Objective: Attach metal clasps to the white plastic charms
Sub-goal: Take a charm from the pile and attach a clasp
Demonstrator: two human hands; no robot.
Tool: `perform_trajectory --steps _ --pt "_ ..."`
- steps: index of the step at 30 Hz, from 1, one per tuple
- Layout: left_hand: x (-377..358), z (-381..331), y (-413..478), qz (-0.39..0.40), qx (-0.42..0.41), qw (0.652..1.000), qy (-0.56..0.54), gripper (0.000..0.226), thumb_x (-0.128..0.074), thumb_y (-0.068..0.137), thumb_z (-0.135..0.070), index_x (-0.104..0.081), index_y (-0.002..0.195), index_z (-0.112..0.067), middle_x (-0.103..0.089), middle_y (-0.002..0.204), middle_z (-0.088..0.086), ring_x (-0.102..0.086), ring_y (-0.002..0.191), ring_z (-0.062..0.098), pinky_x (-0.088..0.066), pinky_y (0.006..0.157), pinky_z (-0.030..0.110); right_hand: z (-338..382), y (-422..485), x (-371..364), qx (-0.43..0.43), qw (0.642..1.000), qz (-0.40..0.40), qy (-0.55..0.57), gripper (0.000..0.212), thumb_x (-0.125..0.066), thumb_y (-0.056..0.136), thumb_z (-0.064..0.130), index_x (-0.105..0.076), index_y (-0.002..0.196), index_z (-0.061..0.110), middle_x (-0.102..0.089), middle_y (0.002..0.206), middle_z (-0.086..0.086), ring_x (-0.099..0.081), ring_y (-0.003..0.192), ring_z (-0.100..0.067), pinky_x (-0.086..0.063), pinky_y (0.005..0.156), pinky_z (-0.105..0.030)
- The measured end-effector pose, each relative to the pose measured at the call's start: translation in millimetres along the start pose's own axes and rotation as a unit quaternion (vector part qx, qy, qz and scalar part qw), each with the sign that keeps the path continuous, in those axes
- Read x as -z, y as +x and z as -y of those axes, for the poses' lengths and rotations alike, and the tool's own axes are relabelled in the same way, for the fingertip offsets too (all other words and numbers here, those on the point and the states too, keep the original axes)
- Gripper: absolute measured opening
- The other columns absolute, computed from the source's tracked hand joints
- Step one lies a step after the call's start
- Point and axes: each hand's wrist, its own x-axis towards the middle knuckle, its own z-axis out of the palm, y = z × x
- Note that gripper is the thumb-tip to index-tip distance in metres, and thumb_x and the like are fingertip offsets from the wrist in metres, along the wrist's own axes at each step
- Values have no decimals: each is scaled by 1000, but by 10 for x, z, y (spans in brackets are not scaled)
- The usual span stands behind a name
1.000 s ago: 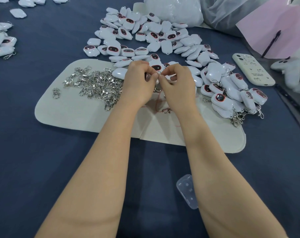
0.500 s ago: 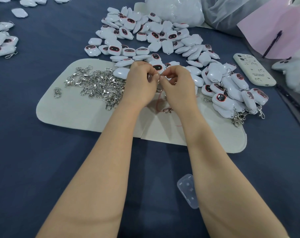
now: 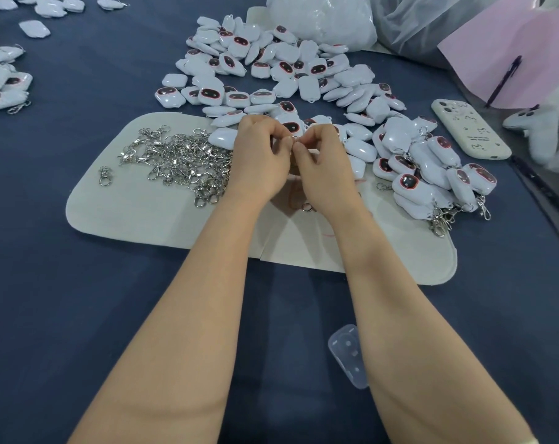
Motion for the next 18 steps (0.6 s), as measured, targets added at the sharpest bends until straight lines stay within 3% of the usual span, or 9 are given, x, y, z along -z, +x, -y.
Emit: perform_trajectory --steps 6,12,18 --pt "-20 -35 -10 -11 2 1000 -16 12 -57 90 -8 -66 97 -5 -46 106 3 -43 82 7 -29 68 -5 28 8 -4 -40 997 -43 48 23 -54 91 8 -46 80 26 -61 87 -3 -63 89 -26 -52 85 -39" --pt "-18 -47 -3 -3 35 999 -39 10 -58 89 -10 -67 92 -8 -62 109 14 -56 91 21 -40 83 20 17 -11 -5 -12 998 -41 36 22 -57 87 4 -48 80 23 -54 78 11 -53 71 -5 -48 75 -24" --pt "2 -53 -11 9 58 996 -74 9 -58 90 -12 -68 89 -13 -65 96 8 -54 80 14 -48 84 29 18 -32 4 62 995 -63 -48 11 -55 87 4 -50 87 14 -50 73 13 -47 63 0 -39 62 -9"
